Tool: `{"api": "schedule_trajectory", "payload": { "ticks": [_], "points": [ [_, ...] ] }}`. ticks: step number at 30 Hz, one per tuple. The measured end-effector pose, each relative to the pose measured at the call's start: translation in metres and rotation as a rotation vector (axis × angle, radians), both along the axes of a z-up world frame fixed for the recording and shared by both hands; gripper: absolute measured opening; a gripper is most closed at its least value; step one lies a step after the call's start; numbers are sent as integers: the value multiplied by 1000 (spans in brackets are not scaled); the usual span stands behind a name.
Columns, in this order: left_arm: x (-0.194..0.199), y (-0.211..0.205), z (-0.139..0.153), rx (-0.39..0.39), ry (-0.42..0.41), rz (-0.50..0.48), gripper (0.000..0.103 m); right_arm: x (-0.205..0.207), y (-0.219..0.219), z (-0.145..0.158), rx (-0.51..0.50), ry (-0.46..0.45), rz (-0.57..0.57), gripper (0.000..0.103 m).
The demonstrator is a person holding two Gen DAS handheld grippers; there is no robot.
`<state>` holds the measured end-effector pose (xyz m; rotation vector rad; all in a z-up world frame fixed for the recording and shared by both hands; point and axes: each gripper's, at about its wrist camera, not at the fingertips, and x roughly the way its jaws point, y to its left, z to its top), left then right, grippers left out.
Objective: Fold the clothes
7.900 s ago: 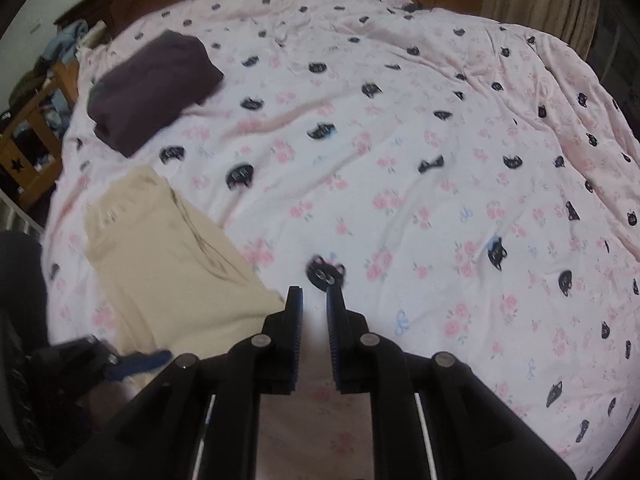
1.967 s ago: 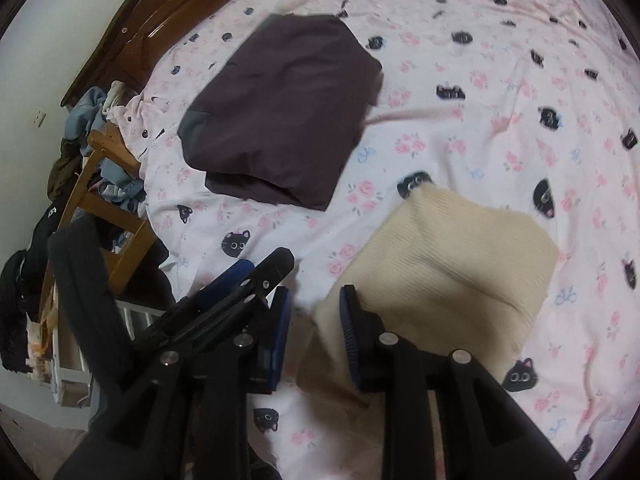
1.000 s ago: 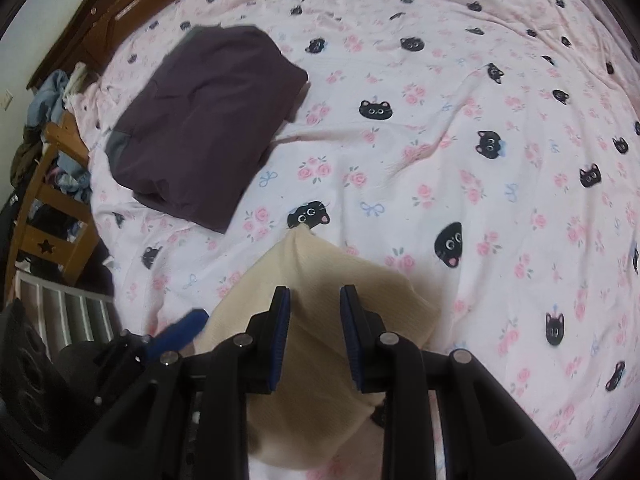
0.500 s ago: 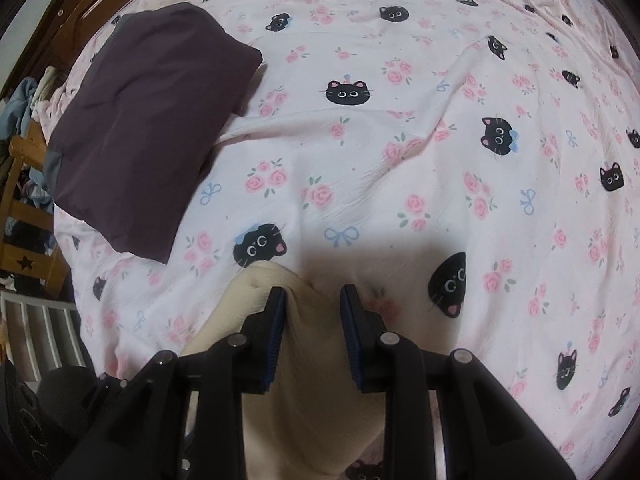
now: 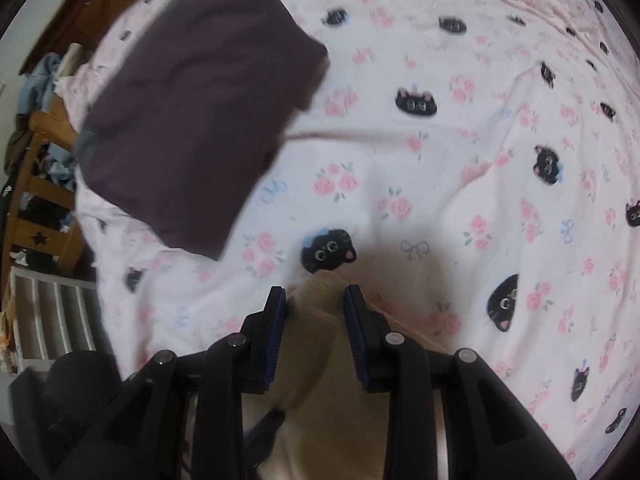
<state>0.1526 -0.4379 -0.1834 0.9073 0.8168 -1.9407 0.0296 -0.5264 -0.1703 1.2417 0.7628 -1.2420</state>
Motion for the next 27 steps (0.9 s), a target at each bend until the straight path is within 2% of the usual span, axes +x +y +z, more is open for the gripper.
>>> {"api": "schedule_trajectory", "payload": {
  "ticks": [3,7,9,10,11,16,20,23,27],
  "points": [
    [1,0,0,3,4,-3,51,-4,0,-7,2,-25,-29,32],
    [2,0,2,5,7,-8,50,-14,12,10,-60,-89,-57,32],
    [3,0,3,5,11,-10,50,-21,20,22,-99,-124,-78,42],
    [4,0,5,3,14,-10,50,-25,27,27,-117,-134,-95,53],
    [5,0,7,0,16,-11,50,-29,35,30,-136,-143,-113,57],
    [4,0,20,-57,-17,-47,50,-50,76,50,-226,-189,-204,57],
    [9,-7,30,-63,-47,-103,50,-65,111,53,-273,-236,-275,57],
    [14,-18,37,-39,-51,-172,50,-75,139,44,-293,-300,-333,58],
    [21,-37,41,55,-12,-249,50,-85,166,20,-296,-407,-398,58]
  ]
}}
